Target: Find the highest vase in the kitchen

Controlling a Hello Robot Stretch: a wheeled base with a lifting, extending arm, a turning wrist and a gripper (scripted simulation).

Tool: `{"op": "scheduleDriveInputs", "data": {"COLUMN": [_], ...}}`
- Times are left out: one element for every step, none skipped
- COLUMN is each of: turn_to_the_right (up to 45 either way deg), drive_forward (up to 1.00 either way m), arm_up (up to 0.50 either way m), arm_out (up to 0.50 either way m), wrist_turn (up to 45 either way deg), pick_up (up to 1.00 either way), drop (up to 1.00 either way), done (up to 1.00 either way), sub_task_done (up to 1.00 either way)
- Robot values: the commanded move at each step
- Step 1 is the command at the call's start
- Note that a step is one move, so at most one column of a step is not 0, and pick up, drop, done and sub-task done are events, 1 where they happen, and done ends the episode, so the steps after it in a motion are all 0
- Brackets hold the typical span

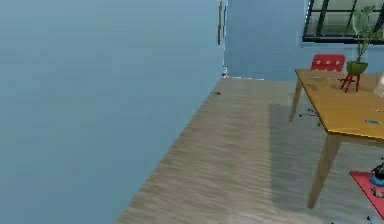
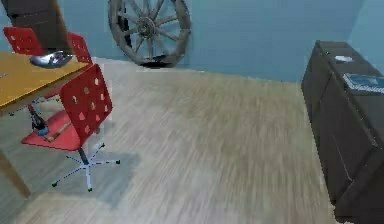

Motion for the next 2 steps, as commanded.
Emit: {"op": "scheduleDriveInputs", "data": {"turn_to_the_right": [0.0, 27.0], "drive_forward": [1.0, 0.0], "arm_up": [0.0, 0.0], "arm_out": [0.0, 0.0], "wrist_turn": [0.0, 0.0], "pick_up": [0.0, 0.0], "drop": [0.0, 0.0], "done": [0.0, 0.0], "sub_task_done": [0.0, 0.0]}}
